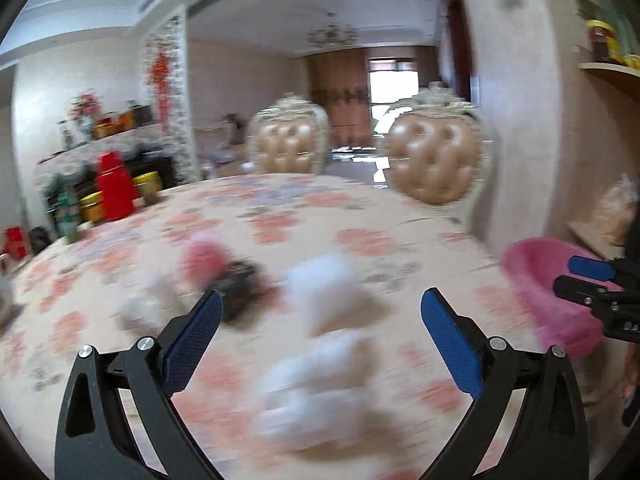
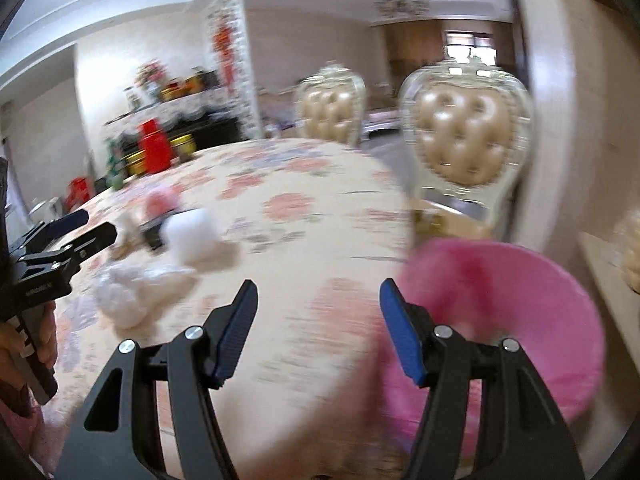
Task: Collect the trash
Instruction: 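Move both tools back over the table, then grasp the black DORMI box with the right tool while the left tool grasps another paper cup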
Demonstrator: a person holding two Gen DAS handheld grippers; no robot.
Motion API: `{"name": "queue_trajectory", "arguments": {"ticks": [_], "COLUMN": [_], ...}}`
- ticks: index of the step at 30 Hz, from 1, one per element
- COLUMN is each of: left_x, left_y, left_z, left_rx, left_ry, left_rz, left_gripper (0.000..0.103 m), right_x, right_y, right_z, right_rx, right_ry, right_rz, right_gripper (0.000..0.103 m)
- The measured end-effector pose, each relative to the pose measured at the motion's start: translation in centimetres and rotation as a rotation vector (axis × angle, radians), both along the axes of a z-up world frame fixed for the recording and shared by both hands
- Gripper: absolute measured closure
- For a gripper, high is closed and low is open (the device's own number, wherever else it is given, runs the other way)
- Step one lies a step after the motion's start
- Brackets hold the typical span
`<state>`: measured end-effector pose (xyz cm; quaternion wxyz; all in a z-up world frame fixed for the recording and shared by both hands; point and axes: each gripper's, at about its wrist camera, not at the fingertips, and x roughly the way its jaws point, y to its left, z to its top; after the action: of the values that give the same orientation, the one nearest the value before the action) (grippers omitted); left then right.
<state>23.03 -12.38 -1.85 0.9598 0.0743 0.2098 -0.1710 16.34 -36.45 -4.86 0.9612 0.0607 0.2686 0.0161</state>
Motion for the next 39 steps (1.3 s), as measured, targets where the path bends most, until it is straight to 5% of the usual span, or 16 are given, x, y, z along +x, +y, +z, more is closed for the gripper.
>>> {"name": "queue_trajectory", "arguments": {"ticks": [9,15,35,39], "left_x": [3.0,6.4,18.9,20.0], "left_y": [12.1,17.1,16.3,15.9], "left_z": [-0.7,-2.0,-6.3,-7.0], "left_rx": [0.037,-0.018,-0.056,-0.068], "left_ry": [0.044,0.134,0.333,0.388], "left_rz": [0.236,0.323,0.341,0.266], "left_gripper": [0.009,0.009,0.009,0.033], "right_x": [5.2,9.2,21.5,23.3], "right_y": [10.3,13.8,19.2,20.2], "right_z": [-0.3,-0.3,0.6,-0.7], "right_rx": [0.019,-0.005,-0.027,-0.037], "right_ry": [0.045,0.072,0.125,0.178], "right_rz": [0.203,0.244,0.347,0.357], "right_gripper": [0.041,0.041,0.041,0.041]}}
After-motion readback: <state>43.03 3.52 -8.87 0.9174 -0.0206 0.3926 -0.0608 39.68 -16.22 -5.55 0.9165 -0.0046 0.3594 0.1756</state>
